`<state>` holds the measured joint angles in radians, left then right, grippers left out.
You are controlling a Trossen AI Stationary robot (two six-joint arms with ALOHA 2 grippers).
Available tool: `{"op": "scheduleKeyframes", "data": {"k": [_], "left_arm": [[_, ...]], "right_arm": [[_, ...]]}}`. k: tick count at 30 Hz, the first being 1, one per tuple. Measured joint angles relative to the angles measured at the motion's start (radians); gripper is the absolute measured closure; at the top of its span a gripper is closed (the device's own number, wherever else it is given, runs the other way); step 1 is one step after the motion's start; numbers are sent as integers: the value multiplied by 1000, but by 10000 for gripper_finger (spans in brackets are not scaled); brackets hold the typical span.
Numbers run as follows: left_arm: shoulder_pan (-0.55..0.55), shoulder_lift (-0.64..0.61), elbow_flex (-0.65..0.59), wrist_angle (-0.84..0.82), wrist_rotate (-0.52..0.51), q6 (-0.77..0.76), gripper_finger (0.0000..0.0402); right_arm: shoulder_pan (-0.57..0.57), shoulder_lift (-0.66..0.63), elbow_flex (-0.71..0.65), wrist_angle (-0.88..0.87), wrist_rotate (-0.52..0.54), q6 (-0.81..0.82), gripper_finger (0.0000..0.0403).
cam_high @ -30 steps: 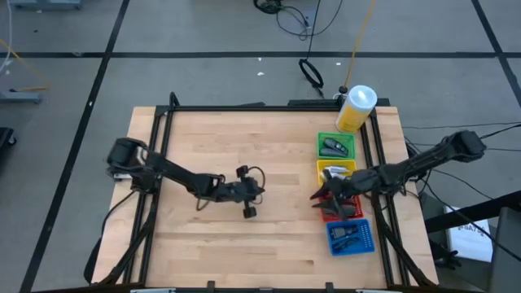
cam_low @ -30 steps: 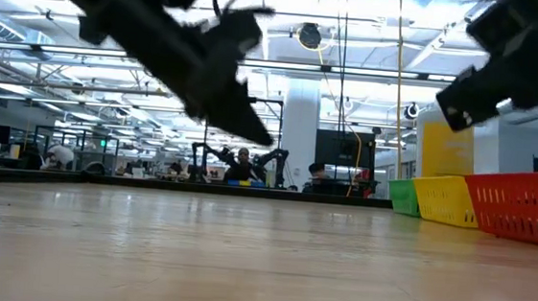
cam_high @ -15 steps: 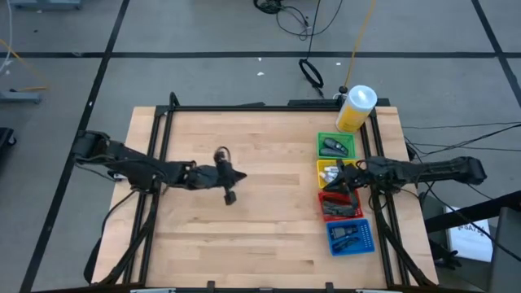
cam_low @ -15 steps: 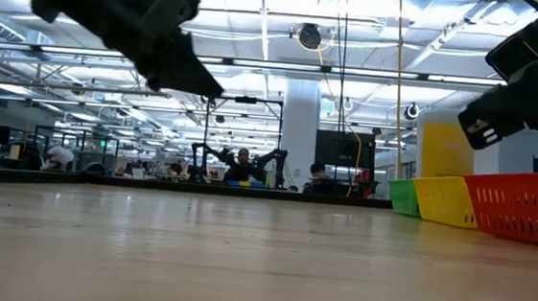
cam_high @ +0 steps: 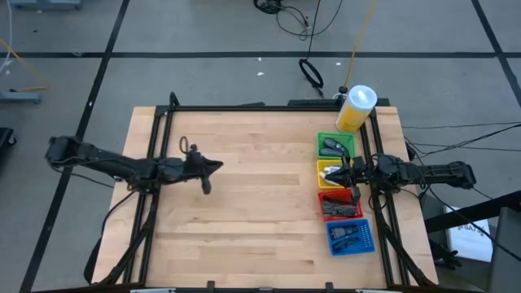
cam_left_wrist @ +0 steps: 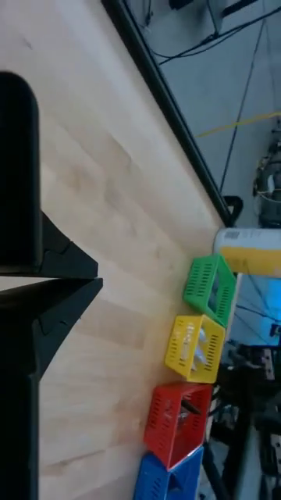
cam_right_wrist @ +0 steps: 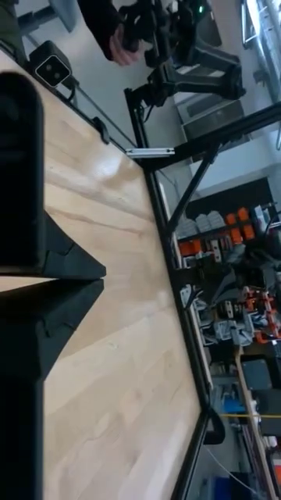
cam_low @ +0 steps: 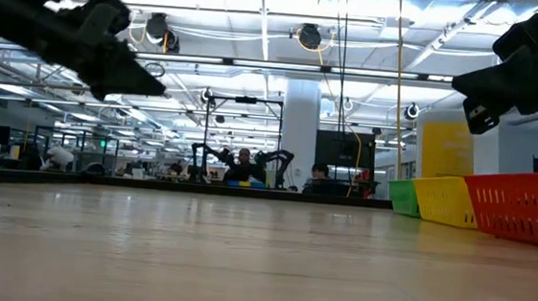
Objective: Pick & Place Travel size toiletries
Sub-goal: Return to Home Position
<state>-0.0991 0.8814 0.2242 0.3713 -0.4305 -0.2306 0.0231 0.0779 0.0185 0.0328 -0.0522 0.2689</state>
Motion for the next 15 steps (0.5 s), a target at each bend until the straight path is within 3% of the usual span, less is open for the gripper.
{"op": "scheduleKeyframes", "data": {"k": [8,15], "left_arm": [[1,-278,-195,69,83,32,392],[0,-538,-207,-110,158,97,392]], "right_arm": [[0,5,-2,22,-1,6,399],[0,5,-3,25,-2,6,399]]}}
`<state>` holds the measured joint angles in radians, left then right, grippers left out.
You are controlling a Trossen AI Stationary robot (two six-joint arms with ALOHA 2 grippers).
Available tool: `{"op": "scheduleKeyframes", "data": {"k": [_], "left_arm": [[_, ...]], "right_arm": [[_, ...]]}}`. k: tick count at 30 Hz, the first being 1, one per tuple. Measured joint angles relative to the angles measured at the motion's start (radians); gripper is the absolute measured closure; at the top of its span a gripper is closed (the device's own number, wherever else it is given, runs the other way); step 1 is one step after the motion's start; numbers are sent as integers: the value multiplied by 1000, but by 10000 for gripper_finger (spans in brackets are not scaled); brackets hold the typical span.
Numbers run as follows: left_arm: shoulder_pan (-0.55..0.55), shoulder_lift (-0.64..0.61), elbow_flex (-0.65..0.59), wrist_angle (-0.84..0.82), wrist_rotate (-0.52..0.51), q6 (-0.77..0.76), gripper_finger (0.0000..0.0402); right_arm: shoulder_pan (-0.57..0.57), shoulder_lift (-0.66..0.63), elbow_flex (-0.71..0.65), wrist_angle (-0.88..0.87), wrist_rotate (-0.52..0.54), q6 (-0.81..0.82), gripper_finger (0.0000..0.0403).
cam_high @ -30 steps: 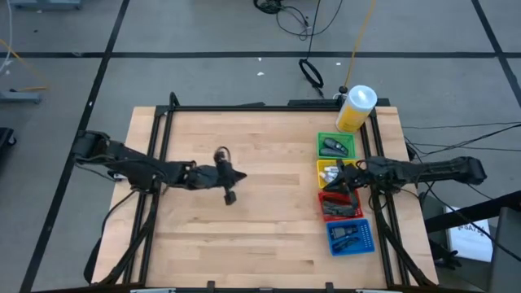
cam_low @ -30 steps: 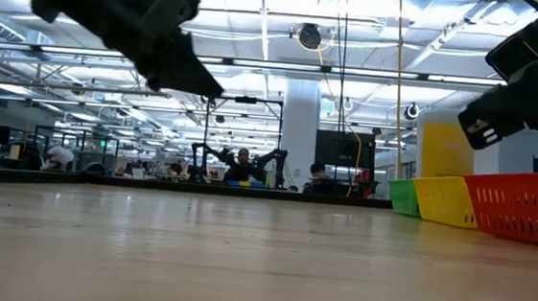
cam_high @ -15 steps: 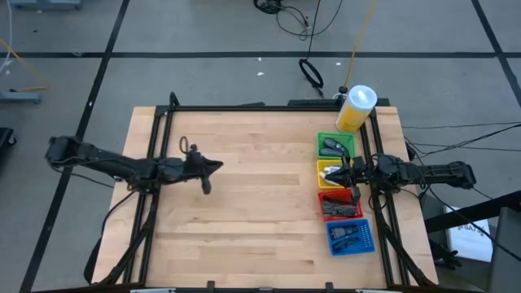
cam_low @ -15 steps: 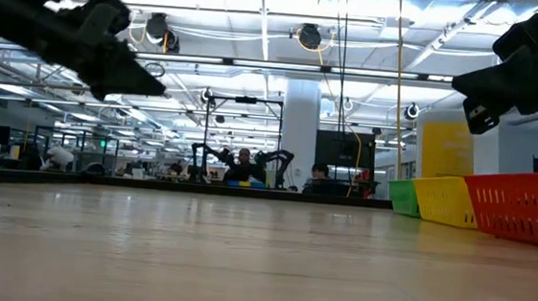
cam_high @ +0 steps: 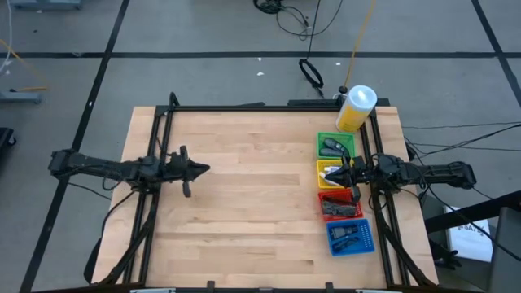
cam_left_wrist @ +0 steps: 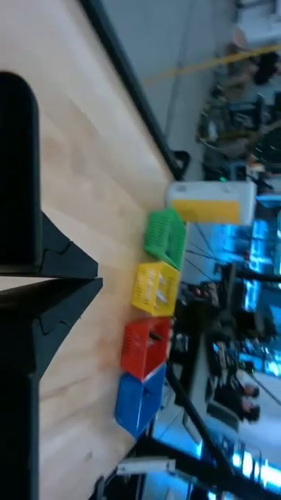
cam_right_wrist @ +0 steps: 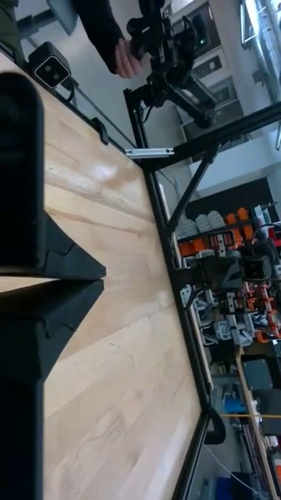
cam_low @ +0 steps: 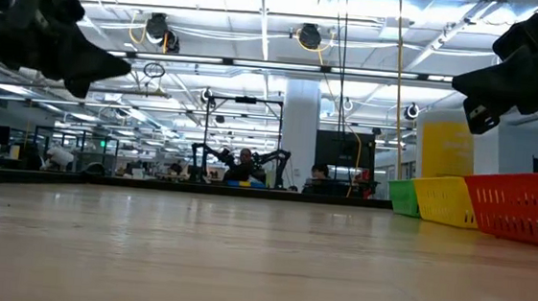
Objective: Pick & Place Travel size toiletries
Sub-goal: Return to Home Position
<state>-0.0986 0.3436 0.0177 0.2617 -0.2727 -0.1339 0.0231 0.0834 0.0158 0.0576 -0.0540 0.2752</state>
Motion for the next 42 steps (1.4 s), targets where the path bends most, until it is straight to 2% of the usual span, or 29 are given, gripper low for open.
{"op": "scheduleKeyframes", "data": {"k": [4,21,24,27,30,34,42], "left_arm": [[0,-91,0,-58,10,54,392],[-2,-91,1,-37,10,88,392],[-14,-141,1,-46,11,51,392],[-14,-249,-2,-134,16,44,392],[-9,-344,1,-226,59,67,392],[15,-338,0,-242,182,176,392],[52,-338,0,-247,205,158,392]], "right_arm": [[0,0,0,3,0,0,400],[0,0,-1,5,1,0,399],[0,0,-1,5,1,0,399],[0,0,-1,5,1,0,401],[0,1,-1,5,0,0,400],[0,1,-1,6,1,0,399],[0,2,-1,6,1,0,399]]}}
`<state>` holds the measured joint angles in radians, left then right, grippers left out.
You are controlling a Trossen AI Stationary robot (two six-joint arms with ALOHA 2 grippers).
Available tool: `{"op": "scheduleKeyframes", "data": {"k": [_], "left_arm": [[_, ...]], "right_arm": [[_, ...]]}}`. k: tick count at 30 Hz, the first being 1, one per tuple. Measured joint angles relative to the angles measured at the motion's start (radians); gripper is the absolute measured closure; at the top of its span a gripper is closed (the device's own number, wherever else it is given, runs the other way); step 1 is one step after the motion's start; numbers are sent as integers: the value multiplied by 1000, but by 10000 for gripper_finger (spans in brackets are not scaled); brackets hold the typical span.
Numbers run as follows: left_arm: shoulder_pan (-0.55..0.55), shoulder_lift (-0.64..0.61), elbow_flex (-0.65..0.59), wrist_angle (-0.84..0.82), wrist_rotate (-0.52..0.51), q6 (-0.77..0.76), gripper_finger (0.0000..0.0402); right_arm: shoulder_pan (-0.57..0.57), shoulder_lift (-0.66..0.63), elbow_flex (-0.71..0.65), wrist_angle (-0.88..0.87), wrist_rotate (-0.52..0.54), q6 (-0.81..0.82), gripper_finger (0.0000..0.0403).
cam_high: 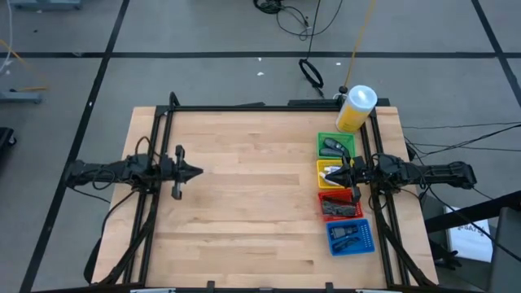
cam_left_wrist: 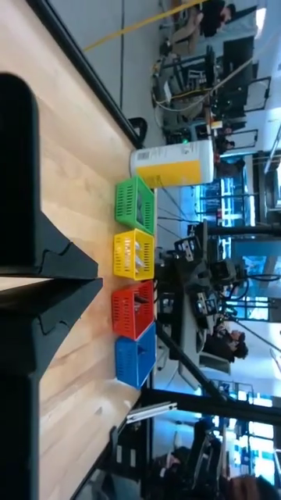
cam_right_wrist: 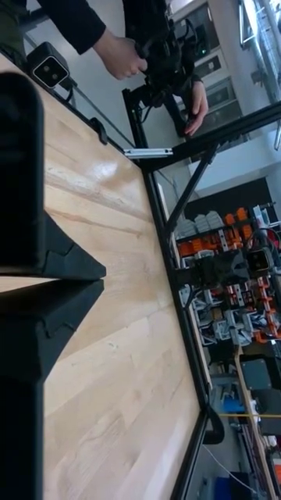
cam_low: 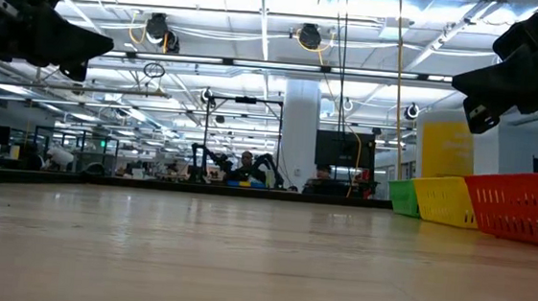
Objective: Pick & Place Travel size toiletries
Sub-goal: Return to Home Position
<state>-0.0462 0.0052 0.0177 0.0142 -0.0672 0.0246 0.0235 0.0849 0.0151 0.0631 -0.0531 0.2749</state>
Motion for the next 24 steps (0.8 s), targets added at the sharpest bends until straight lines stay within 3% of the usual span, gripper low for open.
{"op": "scheduleKeyframes", "data": {"k": [18,24], "left_arm": [[14,0,-2,-2,16,32,392],[14,34,-5,91,14,42,392]], "right_arm": [[0,0,0,0,0,0,401],[0,0,0,0,0,0,399]]}}
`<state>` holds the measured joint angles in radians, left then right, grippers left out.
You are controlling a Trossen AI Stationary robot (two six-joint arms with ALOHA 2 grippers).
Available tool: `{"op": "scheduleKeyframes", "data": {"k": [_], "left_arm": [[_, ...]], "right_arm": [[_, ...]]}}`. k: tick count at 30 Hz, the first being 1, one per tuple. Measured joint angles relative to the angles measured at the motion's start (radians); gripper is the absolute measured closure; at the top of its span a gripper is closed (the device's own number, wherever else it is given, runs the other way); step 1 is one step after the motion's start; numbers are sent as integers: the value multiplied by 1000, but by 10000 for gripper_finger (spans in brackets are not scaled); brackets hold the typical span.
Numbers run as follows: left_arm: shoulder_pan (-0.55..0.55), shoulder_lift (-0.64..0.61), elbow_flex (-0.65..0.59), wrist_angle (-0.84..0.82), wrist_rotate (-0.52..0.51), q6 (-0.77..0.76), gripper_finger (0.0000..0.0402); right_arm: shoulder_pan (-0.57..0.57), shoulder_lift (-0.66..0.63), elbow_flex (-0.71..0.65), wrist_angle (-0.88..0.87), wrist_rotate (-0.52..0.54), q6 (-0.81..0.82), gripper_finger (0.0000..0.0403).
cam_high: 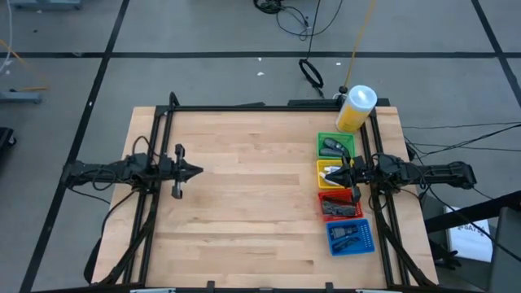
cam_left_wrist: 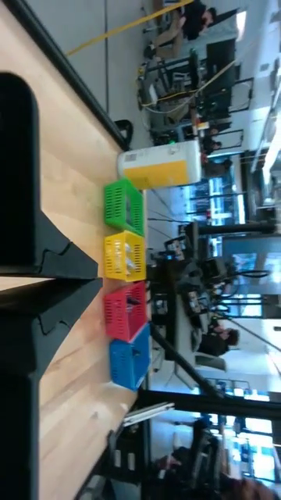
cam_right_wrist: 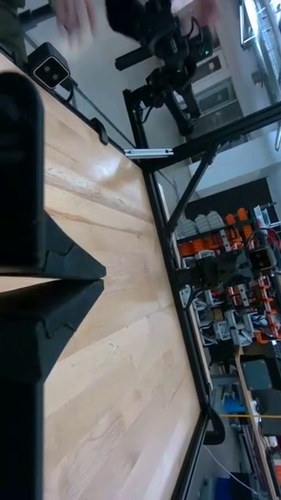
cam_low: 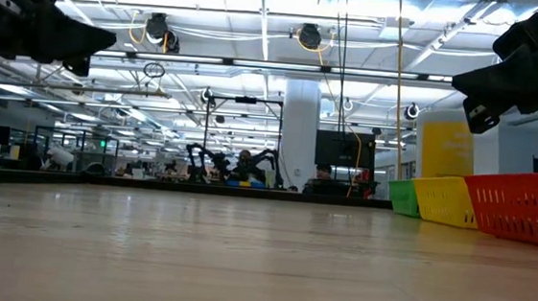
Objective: Pick & Place Travel size toiletries
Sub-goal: Return to Home Position
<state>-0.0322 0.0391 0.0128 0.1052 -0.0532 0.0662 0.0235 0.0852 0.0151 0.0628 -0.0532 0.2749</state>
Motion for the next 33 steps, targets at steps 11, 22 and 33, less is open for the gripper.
{"op": "scheduleKeyframes", "data": {"k": [11,22,33], "left_arm": [[0,8,0,-8,0,6,392],[0,7,0,-5,0,2,392],[0,7,3,1,-1,0,392]], "right_arm": [[0,1,0,0,0,0,401],[3,-62,-1,-14,1,-8,399],[-3,-84,-2,-35,27,-237,399]]}}
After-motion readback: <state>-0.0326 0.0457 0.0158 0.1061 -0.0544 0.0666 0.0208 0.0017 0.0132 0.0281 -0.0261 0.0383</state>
